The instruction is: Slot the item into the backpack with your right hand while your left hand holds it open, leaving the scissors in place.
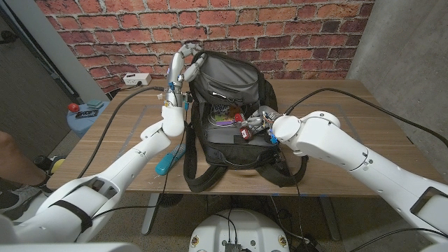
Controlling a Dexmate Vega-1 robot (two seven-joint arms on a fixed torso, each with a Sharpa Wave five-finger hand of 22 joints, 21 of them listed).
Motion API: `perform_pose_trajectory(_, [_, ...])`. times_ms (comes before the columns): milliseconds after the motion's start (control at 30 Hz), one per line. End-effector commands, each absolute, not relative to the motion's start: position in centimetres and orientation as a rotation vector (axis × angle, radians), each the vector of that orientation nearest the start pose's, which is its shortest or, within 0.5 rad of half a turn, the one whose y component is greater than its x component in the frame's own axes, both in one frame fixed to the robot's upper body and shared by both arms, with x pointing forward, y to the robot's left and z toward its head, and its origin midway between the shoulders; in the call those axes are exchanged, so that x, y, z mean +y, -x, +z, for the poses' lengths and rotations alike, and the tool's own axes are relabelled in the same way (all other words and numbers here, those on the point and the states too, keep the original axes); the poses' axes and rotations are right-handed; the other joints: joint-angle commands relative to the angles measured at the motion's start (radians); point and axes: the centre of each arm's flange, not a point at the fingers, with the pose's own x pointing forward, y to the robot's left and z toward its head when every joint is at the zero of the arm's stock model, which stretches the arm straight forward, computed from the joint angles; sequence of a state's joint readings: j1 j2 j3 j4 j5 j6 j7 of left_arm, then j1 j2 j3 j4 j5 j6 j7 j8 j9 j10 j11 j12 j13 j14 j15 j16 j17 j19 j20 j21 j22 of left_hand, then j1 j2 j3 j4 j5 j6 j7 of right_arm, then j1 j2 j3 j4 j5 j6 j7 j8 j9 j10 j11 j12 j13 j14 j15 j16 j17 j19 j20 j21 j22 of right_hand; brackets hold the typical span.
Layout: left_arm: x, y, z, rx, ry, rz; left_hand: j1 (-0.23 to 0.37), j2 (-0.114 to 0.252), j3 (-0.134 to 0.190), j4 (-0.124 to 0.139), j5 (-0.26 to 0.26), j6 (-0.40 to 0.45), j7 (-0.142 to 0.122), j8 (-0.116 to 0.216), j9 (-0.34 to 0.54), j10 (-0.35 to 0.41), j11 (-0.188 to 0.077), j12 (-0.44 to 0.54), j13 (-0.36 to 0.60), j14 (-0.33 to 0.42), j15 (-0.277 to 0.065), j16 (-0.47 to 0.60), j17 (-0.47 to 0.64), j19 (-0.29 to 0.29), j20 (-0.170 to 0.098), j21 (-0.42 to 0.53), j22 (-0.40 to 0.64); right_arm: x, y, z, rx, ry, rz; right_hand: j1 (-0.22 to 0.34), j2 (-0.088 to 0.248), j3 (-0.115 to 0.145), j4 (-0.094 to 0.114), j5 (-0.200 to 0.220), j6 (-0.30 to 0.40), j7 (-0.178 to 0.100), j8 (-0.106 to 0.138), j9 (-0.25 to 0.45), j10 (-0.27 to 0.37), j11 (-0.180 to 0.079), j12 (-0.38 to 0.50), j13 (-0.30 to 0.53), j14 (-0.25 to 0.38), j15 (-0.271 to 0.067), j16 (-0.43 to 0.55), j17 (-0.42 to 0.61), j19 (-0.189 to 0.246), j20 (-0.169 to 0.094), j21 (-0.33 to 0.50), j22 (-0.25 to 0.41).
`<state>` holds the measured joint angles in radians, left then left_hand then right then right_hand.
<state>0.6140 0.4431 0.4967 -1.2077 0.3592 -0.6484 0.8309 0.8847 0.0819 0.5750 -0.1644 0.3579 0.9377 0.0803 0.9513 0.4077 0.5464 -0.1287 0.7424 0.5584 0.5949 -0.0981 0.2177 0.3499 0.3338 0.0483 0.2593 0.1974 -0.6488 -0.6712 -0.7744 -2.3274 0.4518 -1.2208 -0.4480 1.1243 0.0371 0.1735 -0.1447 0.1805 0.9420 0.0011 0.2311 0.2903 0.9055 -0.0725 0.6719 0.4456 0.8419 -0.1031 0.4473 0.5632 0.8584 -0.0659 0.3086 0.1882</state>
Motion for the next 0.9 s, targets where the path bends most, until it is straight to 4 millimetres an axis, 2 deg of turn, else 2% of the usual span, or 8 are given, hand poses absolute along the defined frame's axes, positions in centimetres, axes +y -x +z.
perform_pose_trajectory(33, [22.9, -59.3, 9.7, -1.373, -0.453, 0.307, 0.009, 0.015, 0.005, -0.001, 0.008, -0.005, -0.004, 0.008, 0.002, 0.007, -0.004, -0.004, 0.004, 0.003, 0.0, -0.004, 0.005, -0.004, 0.001, 0.008, 0.002, -10.0, -50.6, -0.1, -0.111, 0.82, 0.149, 0.013, 0.031, -0.009, 0.008, 0.004, -0.012, 0.005, -0.009, 0.004, -0.005, -0.01, -0.009, -0.004, -0.011, -0.073, -0.006, 0.003, -0.007, 0.01, 0.0, 0.002])
perform_pose_trajectory(300, [23.0, -59.9, 9.9, -1.365, -0.45, 0.3, 0.01, 0.015, 0.006, -0.002, 0.008, -0.004, -0.009, 0.009, -0.002, 0.007, -0.006, -0.004, 0.004, 0.004, 0.0, -0.005, 0.004, -0.005, 0.0, 0.008, 0.002, -9.7, -51.1, 0.4, -0.104, 0.821, 0.164, -0.03, 0.025, -0.027, 0.026, 0.003, -0.036, 0.016, -0.02, 0.001, -0.027, 0.01, -0.025, -0.018, -0.03, -0.054, -0.019, 0.001, -0.018, 0.017, -0.005, 0.001])
perform_pose_trajectory(433, [23.1, -60.2, 10.0, -1.364, -0.449, 0.295, 0.009, 0.015, 0.005, -0.001, 0.008, -0.006, -0.008, 0.009, -0.001, 0.008, -0.01, -0.005, 0.002, 0.004, 0.0, -0.004, 0.005, -0.005, 0.001, 0.008, 0.002, -9.5, -51.3, 0.6, -0.101, 0.824, 0.172, -0.038, 0.023, -0.031, 0.028, 0.004, -0.048, 0.024, -0.025, -0.001, -0.038, 0.01, -0.032, -0.024, -0.034, -0.047, -0.023, -0.001, -0.023, 0.022, -0.006, 0.001])
perform_pose_trajectory(900, [23.4, -60.6, 10.1, -1.359, -0.443, 0.289, 0.011, 0.017, 0.004, -0.002, 0.009, -0.008, -0.009, 0.011, -0.003, 0.005, -0.006, -0.006, 0.003, 0.004, 0.001, -0.003, 0.006, -0.006, 0.002, 0.008, 0.002, -9.2, -51.3, 1.1, -0.086, 0.826, 0.199, -0.058, 0.018, -0.043, 0.031, 0.007, -0.082, 0.039, -0.036, -0.004, -0.074, 0.037, -0.055, -0.04, -0.055, -0.028, -0.034, 0.0, -0.043, 0.037, -0.015, 0.0])
